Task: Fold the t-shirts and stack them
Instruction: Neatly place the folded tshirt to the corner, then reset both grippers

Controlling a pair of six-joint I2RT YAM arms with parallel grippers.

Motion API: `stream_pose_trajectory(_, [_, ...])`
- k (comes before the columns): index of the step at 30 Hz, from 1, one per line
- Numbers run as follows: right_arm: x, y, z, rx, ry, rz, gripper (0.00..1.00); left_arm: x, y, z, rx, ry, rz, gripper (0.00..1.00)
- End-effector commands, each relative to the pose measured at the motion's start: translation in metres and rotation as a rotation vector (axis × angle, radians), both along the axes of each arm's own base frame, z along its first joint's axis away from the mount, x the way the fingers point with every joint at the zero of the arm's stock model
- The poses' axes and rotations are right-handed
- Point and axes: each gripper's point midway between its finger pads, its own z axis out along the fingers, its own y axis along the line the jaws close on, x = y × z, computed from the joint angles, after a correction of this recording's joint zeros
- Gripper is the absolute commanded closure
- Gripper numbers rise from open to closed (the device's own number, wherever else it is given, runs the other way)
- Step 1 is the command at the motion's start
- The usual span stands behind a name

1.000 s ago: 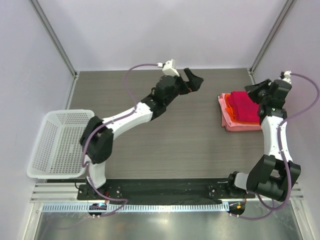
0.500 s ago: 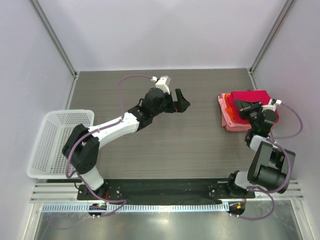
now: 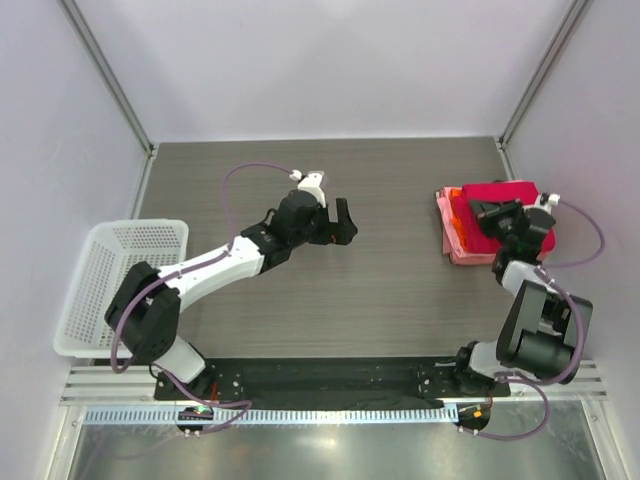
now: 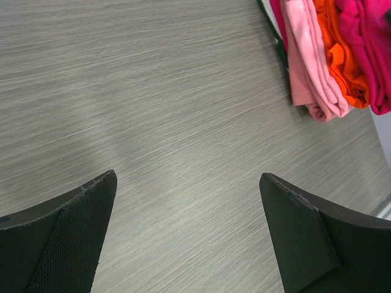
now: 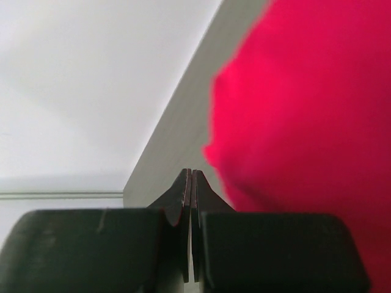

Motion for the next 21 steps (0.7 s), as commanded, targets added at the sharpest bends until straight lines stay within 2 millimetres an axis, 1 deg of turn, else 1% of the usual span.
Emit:
stream_pose_trajectory(1, [0.011, 0.013, 0.073, -0.213, -0.075, 0.039, 0.99, 0.001, 0.031, 0.034, 0.031, -0.072, 0.064, 0.0])
stream_pose_trajectory(2, [0.008, 0.016, 0.089, -0.275, -0.092, 0.019, 0.99, 0.001, 0.039, 0.033, 0.051, -0.083, 0.087, 0.01])
stream_pose_trajectory(3, [0.008, 0.04, 0.093, -0.342, -0.097, 0.085, 0.99, 0.001, 0.053, 0.025, 0.087, -0.087, 0.142, 0.01])
stream_pose_trajectory(4, [0.006, 0.05, 0.098, -0.368, -0.083, 0.107, 0.99, -0.002, 0.062, 0.032, 0.077, -0.106, 0.169, 0.01])
stream_pose_trajectory(6, [0.003, 0.077, 0.103, -0.407, -0.109, 0.182, 0.99, -0.004, 0.077, 0.029, 0.091, -0.117, 0.215, 0.0])
stream_pose_trajectory(7, [-0.001, 0.102, 0.099, -0.415, -0.12, 0.255, 0.99, -0.009, 0.089, 0.022, 0.107, -0.123, 0.246, 0.0])
stream_pose_trajectory(8, [-0.003, 0.113, 0.094, -0.426, -0.115, 0.283, 0.99, -0.011, 0.096, 0.021, 0.116, -0.129, 0.26, 0.0])
stream_pose_trajectory(9, [-0.006, 0.118, 0.081, -0.467, -0.072, 0.302, 0.99, -0.015, 0.102, 0.016, 0.13, -0.129, 0.272, 0.0])
stream_pose_trajectory(10, [-0.015, 0.15, 0.072, -0.506, -0.059, 0.373, 0.99, -0.021, 0.115, 0.011, 0.146, -0.136, 0.297, 0.0])
stream_pose_trajectory(11, [-0.018, 0.155, 0.062, -0.57, -0.026, 0.371, 0.99, -0.024, 0.121, 0.006, 0.16, -0.14, 0.303, 0.0])
stream_pose_trajectory(12, [-0.023, 0.153, 0.05, -0.65, 0.031, 0.324, 0.99, -0.028, 0.128, 0.001, 0.173, -0.142, 0.311, 0.01])
stream_pose_trajectory(13, [-0.034, 0.168, 0.035, -0.725, 0.052, 0.357, 0.99, -0.035, 0.14, -0.009, 0.193, -0.141, 0.331, 0.0])
stream_pose_trajectory(14, [-0.04, 0.172, 0.027, -0.747, 0.066, 0.359, 0.99, -0.039, 0.146, -0.014, 0.21, -0.144, 0.333, 0.0])
stream_pose_trajectory(15, [-0.048, 0.173, 0.01, -0.751, 0.084, 0.365, 0.99, -0.042, 0.151, -0.017, 0.219, -0.146, 0.338, 0.0])
stream_pose_trajectory(16, [-0.054, 0.179, 0.003, -0.737, 0.08, 0.388, 0.99, -0.046, 0.156, -0.023, 0.234, -0.146, 0.342, 0.0])
stream_pose_trajectory(17, [-0.06, 0.191, -0.002, -0.732, 0.058, 0.422, 0.99, -0.052, 0.164, -0.028, 0.243, -0.152, 0.341, 0.0])
stream_pose_trajectory(18, [-0.069, 0.188, -0.022, -0.752, 0.093, 0.426, 0.99, -0.055, 0.168, -0.032, 0.252, -0.154, 0.344, 0.0])
stream_pose_trajectory(20, [-0.08, 0.191, -0.039, -0.799, 0.116, 0.443, 0.99, -0.062, 0.179, -0.037, 0.254, -0.161, 0.36, 0.0])
stream_pose_trajectory(21, [-0.086, 0.187, -0.056, -0.818, 0.155, 0.434, 0.96, -0.065, 0.18, -0.039, 0.248, -0.16, 0.361, 0.0])
